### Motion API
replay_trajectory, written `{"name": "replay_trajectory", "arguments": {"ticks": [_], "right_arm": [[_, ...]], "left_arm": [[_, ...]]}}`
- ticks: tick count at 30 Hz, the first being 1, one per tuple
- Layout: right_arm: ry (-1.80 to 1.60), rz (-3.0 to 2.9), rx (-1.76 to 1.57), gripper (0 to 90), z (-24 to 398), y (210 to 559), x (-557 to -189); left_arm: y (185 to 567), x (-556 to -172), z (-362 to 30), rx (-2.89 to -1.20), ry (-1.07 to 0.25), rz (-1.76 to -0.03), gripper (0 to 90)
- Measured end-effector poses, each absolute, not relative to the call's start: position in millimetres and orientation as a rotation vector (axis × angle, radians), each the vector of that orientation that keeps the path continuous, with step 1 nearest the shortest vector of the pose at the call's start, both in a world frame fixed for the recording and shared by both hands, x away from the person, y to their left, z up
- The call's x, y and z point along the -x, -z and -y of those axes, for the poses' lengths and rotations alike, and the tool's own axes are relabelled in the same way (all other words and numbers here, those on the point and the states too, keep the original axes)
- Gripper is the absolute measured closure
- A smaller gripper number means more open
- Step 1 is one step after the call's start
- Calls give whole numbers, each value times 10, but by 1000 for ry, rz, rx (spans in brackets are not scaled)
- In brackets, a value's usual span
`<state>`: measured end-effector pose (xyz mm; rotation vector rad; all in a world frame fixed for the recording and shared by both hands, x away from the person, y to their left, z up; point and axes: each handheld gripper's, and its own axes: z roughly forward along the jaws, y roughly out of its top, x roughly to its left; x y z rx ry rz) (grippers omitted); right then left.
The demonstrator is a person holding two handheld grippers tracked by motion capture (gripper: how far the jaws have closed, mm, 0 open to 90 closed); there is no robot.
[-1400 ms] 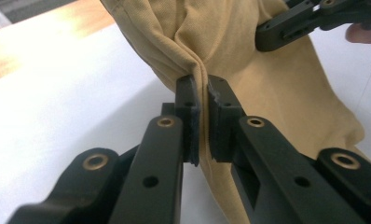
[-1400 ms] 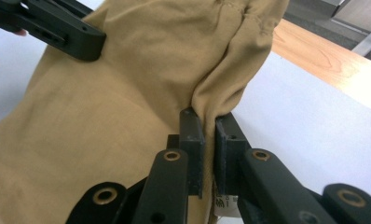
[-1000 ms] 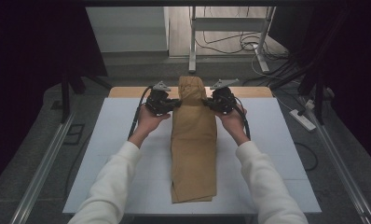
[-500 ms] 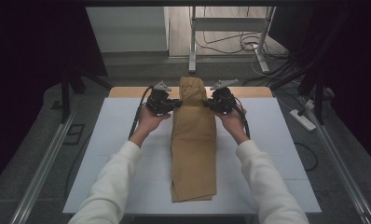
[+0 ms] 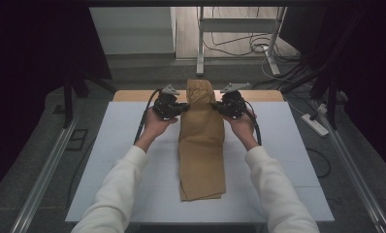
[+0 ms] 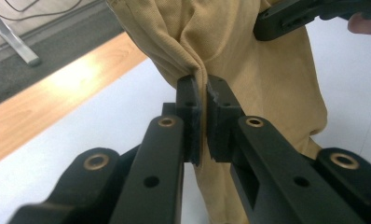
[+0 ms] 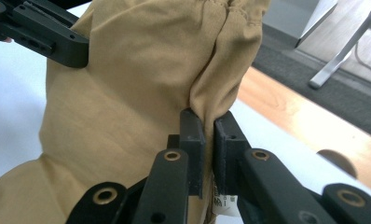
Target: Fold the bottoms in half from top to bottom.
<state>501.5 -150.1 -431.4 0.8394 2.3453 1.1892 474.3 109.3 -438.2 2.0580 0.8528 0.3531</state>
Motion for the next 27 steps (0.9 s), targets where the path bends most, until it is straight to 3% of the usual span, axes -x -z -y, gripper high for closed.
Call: {"name": "replay_trajectory", "arguments": {"ticks": [27], "right_arm": [[-1214,-2394,-854,835,1508,4555,-4883]], "left_arm": [[4661,-4578,-1153,-2051,-292,-847,842]]}}
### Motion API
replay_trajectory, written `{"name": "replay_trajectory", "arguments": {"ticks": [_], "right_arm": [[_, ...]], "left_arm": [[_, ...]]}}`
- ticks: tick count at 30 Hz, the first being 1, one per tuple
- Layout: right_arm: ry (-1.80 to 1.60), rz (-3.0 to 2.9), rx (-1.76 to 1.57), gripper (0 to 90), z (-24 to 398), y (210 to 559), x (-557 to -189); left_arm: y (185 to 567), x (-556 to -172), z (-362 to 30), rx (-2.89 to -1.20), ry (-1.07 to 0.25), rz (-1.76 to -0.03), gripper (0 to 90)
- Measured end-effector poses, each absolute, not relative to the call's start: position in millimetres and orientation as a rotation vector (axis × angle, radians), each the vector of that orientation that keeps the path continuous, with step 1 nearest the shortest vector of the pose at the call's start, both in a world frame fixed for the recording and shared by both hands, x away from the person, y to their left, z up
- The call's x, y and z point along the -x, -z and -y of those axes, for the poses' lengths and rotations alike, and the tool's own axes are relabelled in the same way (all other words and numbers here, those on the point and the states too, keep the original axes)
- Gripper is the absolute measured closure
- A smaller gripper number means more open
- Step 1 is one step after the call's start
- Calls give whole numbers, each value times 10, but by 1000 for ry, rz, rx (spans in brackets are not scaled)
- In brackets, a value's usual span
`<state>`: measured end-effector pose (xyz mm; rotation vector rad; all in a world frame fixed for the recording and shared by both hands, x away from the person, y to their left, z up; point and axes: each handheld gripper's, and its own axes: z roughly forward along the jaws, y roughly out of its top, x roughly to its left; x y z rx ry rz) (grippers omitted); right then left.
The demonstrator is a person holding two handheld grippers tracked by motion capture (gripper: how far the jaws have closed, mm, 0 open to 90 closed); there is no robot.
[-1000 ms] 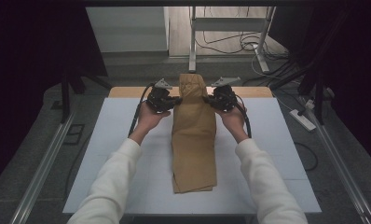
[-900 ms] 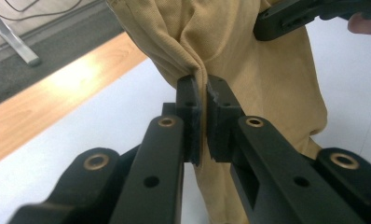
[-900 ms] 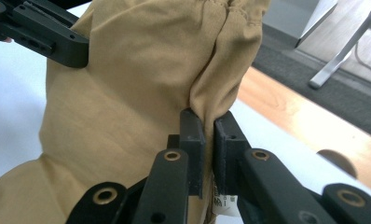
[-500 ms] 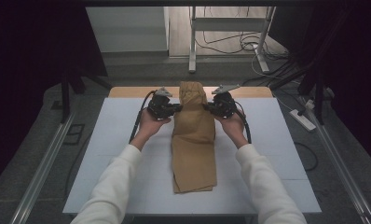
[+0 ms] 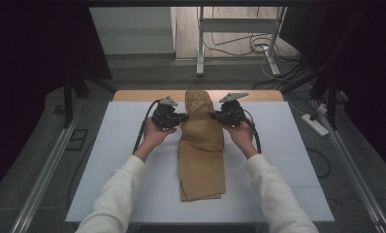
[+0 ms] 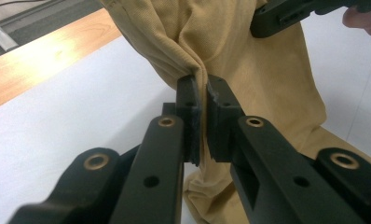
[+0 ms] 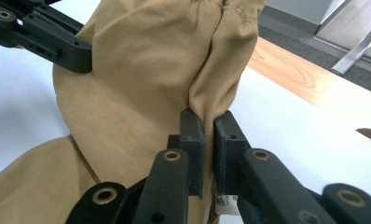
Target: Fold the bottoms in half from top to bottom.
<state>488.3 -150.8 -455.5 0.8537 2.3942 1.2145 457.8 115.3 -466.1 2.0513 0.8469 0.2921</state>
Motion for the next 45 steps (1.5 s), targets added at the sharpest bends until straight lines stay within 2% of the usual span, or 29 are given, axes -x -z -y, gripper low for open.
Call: {"name": "replay_trajectory", "arguments": {"ticks": [45], "right_arm": [[-1244,-2487,-832,833,1532,4774,-4521]], "left_arm": [[4939,-4199,-1211,-2074,-225,-824,839]]}}
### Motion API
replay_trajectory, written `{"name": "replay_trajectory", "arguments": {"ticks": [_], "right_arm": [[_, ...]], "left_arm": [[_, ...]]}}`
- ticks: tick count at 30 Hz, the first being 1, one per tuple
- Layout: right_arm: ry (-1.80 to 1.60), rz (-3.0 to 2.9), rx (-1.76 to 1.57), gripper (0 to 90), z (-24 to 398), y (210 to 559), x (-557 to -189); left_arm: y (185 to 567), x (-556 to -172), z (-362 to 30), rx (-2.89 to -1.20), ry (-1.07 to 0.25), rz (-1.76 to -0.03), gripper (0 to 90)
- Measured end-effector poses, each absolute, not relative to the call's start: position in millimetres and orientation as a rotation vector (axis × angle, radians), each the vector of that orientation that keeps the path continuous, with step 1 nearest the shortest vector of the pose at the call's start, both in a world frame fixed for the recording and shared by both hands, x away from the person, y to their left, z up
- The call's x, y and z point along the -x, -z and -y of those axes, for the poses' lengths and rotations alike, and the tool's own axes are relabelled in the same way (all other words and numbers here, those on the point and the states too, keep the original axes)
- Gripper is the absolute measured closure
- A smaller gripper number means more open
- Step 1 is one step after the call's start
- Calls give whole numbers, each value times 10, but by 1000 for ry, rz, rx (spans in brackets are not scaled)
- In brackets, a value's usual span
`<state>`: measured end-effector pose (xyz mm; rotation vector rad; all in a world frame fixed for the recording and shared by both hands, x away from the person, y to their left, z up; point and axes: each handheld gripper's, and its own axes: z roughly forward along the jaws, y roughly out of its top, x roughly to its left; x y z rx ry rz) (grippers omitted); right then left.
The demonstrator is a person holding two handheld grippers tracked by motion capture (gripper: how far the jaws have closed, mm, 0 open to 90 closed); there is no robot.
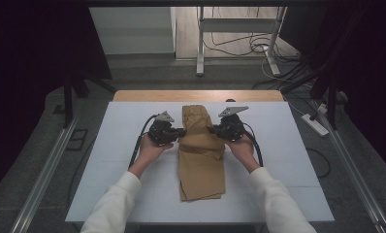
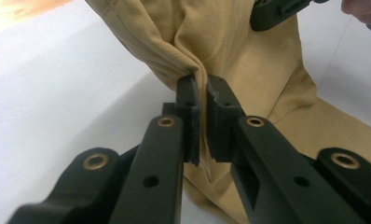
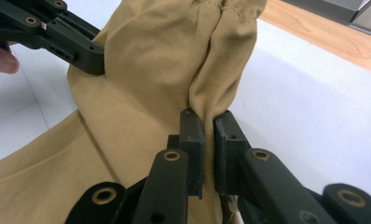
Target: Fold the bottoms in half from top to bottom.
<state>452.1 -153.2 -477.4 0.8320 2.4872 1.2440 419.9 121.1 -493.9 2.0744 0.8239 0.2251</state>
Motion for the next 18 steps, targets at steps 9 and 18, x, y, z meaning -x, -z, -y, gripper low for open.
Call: {"name": "replay_trajectory", "arguments": {"ticks": [9,18], "right_arm": [[-1241,-2508,-822,833,1547,4799,-4457],[-1244,-2522,-836,833,1558,4877,-4414]], "left_arm": [[4993,-4151,-1208,-2081,-208,-826,837],[5062,-4115,-1209,-2081,-186,-833,836]]}}
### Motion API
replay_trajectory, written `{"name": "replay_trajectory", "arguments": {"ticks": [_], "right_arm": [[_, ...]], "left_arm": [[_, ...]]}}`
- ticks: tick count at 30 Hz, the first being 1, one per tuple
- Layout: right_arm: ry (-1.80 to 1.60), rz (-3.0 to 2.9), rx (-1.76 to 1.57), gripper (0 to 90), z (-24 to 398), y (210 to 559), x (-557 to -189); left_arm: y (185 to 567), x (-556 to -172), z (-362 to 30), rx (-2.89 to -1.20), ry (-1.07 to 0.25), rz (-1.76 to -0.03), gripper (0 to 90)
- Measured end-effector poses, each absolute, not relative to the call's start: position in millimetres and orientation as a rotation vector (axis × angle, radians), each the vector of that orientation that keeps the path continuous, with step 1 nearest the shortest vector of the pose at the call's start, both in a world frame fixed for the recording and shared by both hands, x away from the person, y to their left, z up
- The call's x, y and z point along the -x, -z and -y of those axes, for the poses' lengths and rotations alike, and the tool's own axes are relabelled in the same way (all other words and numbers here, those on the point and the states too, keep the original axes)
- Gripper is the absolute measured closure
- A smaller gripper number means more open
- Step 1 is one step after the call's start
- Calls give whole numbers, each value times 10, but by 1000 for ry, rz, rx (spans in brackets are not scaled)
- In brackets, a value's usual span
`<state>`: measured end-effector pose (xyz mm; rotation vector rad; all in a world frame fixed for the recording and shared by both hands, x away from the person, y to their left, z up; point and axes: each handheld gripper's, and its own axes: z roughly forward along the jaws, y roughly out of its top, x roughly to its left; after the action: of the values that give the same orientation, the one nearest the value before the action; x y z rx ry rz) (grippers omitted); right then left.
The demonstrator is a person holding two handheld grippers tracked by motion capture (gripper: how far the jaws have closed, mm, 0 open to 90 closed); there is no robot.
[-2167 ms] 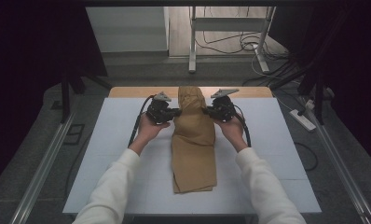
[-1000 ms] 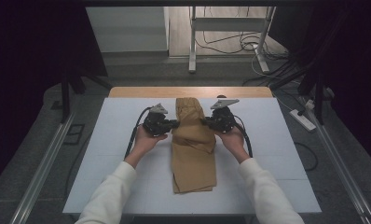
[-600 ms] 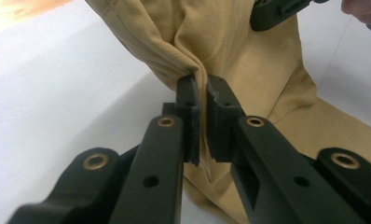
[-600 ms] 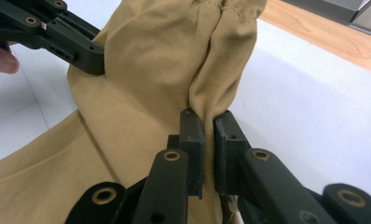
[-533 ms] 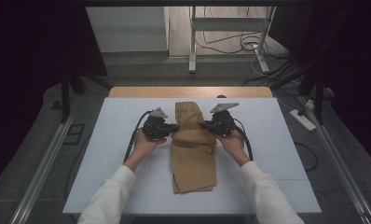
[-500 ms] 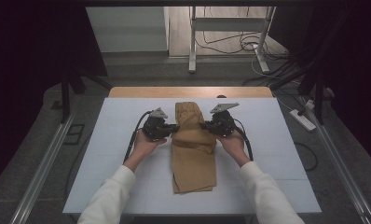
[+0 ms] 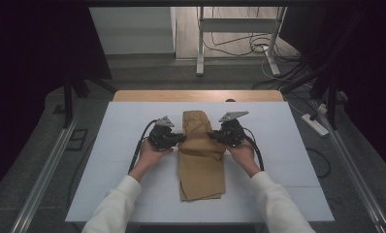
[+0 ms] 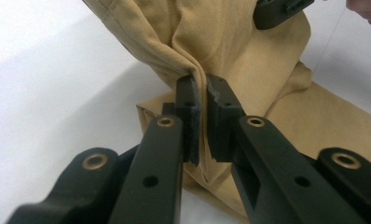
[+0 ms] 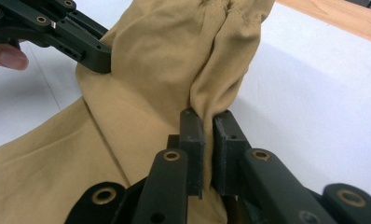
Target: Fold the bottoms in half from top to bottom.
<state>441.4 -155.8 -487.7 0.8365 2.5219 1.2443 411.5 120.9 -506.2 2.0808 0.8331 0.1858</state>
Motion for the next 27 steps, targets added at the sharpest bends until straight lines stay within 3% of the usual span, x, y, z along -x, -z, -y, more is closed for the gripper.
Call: {"name": "replay_trajectory", "arguments": {"ticks": [27], "right_arm": [[-1254,-2541,-810,831,1591,4955,-4203]], "left_arm": [[5162,-3945,-1207,-2093,-159,-825,825]]}}
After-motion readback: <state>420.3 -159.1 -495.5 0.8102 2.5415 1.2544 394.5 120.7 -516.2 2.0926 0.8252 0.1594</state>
